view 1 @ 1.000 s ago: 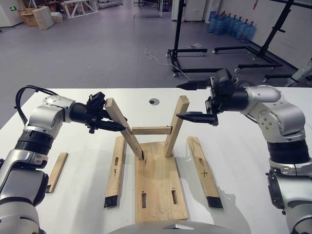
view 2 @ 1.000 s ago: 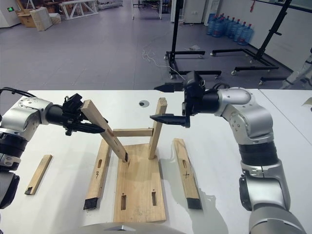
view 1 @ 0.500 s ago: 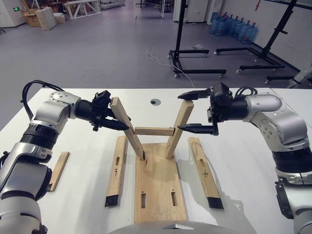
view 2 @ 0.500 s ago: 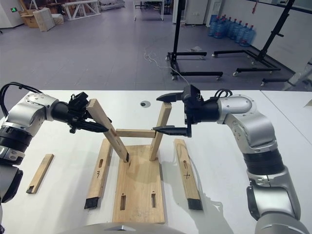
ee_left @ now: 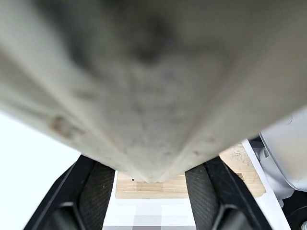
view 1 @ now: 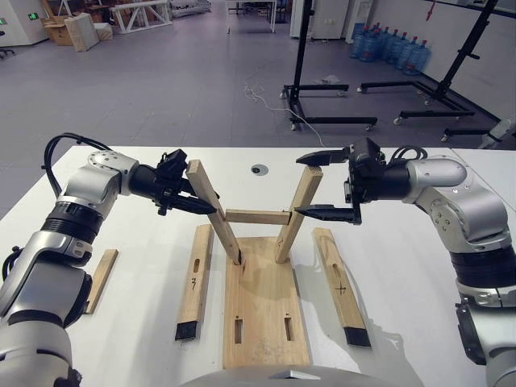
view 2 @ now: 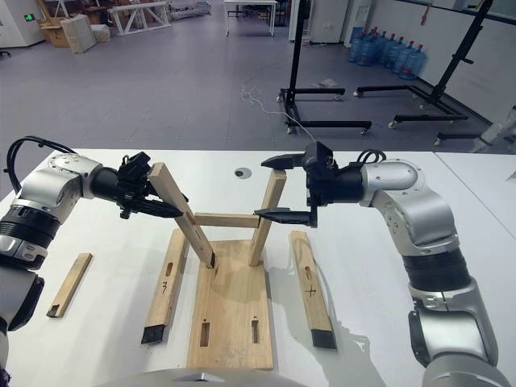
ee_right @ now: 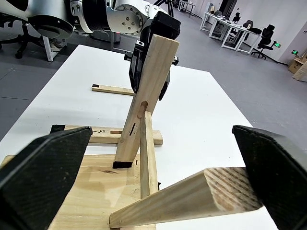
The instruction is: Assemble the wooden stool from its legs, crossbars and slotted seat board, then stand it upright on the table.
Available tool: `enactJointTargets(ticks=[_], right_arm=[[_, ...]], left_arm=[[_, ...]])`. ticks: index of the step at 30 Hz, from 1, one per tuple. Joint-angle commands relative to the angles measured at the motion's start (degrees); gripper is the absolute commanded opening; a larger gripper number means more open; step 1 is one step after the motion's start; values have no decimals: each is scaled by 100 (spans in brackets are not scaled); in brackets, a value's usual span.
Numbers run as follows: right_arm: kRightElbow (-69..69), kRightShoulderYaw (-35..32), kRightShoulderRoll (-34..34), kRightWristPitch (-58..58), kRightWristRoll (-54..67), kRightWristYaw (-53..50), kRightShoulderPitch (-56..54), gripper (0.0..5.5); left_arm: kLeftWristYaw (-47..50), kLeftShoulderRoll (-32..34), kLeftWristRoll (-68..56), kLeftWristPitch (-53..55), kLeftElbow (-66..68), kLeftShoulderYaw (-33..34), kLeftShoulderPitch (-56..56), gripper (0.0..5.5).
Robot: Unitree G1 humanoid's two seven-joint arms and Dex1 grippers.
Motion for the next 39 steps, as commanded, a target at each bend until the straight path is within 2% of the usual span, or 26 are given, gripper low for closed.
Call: enactJointTargets(ticks=[1,4,8,16,22,27,33,39], right_arm=[[-17,410,-98,219,-168,125,419,535],[-82,418,-202,255,-166,200,486,535],[-137,545,-208,332,-132,327,305,535],[-150,645,-343,403,-100,513,155,535],[-256,619,-214,362,-99,302,128,535],[-364,515,-97,396,-21,75,212,535],[-507,516,-15,415,11,-88,389,535],[-492,546,73,368,10,-160,379,535]], left_arm=[[-17,-418,1191,744,227,-1718,1041,201],[-34,-369,930,1199,-161,-2183,678,201],[-36,-258,366,1486,-281,-2402,445,201],[-6,-315,931,1341,-397,-2594,707,201],[213,-552,1608,902,-96,-3014,595,201],[424,-777,1706,688,31,-3037,433,201],[429,-585,2424,52,-394,-3600,186,201],[578,-574,2549,-56,-825,-3781,156,201]])
